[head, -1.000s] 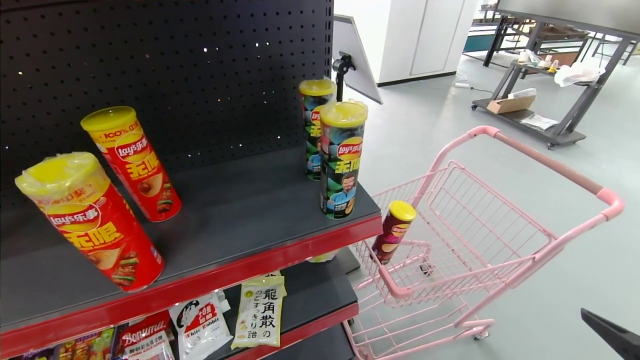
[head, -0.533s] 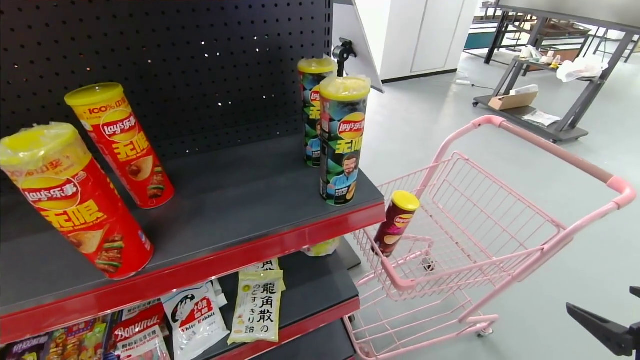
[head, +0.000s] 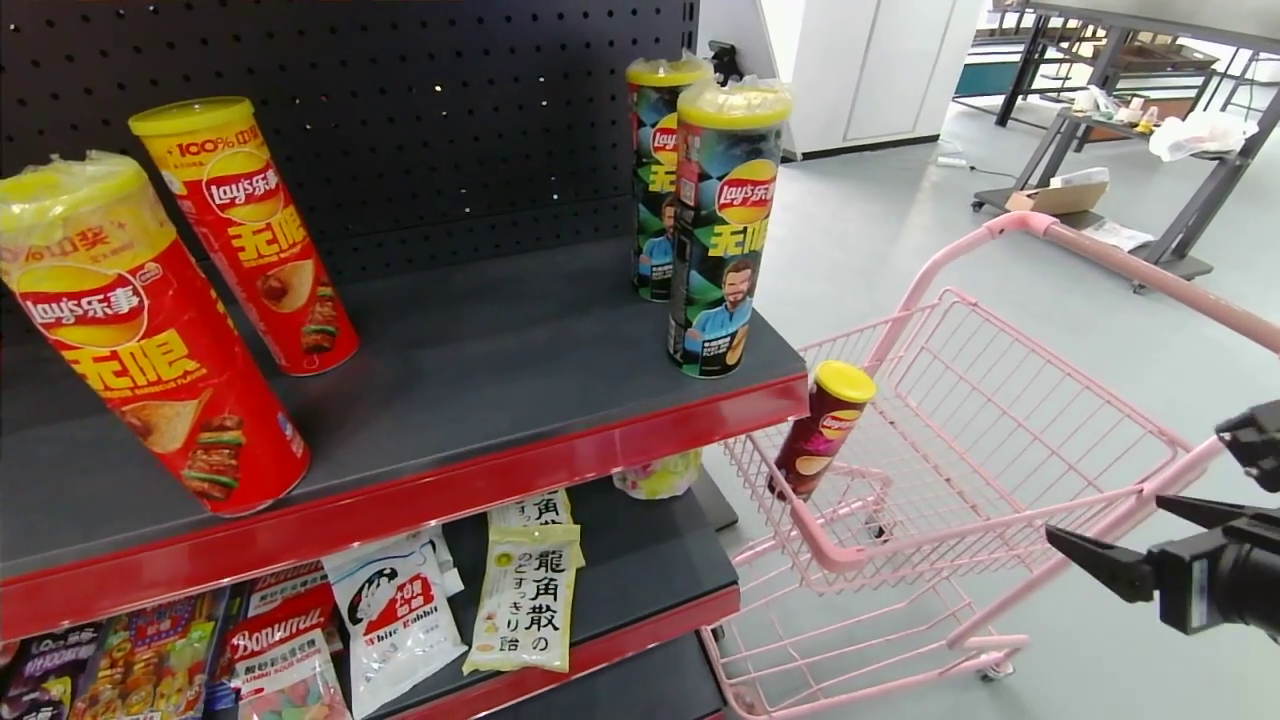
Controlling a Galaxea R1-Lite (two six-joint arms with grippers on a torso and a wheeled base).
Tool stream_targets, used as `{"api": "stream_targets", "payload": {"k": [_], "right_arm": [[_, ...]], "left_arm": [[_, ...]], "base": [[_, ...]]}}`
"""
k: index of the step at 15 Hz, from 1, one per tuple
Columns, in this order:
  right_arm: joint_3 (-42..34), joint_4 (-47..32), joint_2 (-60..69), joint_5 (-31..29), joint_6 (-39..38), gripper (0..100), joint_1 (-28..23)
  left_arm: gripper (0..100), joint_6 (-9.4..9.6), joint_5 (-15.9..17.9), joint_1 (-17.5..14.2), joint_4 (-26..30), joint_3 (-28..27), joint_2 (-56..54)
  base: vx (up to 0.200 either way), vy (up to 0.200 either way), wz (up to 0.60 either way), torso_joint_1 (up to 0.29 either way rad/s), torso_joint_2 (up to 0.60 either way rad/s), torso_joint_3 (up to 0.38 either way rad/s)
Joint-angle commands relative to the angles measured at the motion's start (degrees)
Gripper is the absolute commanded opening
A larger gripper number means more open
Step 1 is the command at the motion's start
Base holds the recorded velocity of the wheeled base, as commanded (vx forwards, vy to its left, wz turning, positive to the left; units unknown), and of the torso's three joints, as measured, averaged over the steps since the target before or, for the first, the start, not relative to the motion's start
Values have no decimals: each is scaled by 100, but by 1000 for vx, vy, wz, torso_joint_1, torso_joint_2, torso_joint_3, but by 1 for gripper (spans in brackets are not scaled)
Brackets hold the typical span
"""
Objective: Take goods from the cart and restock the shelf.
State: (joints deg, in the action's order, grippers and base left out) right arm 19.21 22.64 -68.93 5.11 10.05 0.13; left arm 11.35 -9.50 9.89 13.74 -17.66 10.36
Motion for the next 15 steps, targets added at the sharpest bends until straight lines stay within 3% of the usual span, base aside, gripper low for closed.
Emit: {"api": "stream_targets", "payload": {"k": [1, 3, 6, 10, 15], "right_arm": [[258, 935, -1668, 219, -266, 100, 294], [513, 2008, -2670, 201, -829, 100, 690], [856, 2605, -3663, 236, -846, 100, 813], [1533, 2684, -4322, 570, -1092, 100, 1103], [2359, 2702, -5061, 579, -1180, 100, 1050]], "left_arm": [[100, 8, -17, -4, 6, 0, 71], [100, 8, -44, -13, 6, -97, 185], [100, -19, 18, -13, -20, -194, 414], [100, -335, 71, -4, -12, -167, 423], [100, -335, 71, -13, -12, -141, 440]], "base": [[0, 0, 0, -27, 56, 46], [0, 0, 0, 0, 0, 0], [0, 0, 0, 0, 0, 0], [0, 0, 0, 0, 0, 0], [0, 0, 0, 0, 0, 0]]}}
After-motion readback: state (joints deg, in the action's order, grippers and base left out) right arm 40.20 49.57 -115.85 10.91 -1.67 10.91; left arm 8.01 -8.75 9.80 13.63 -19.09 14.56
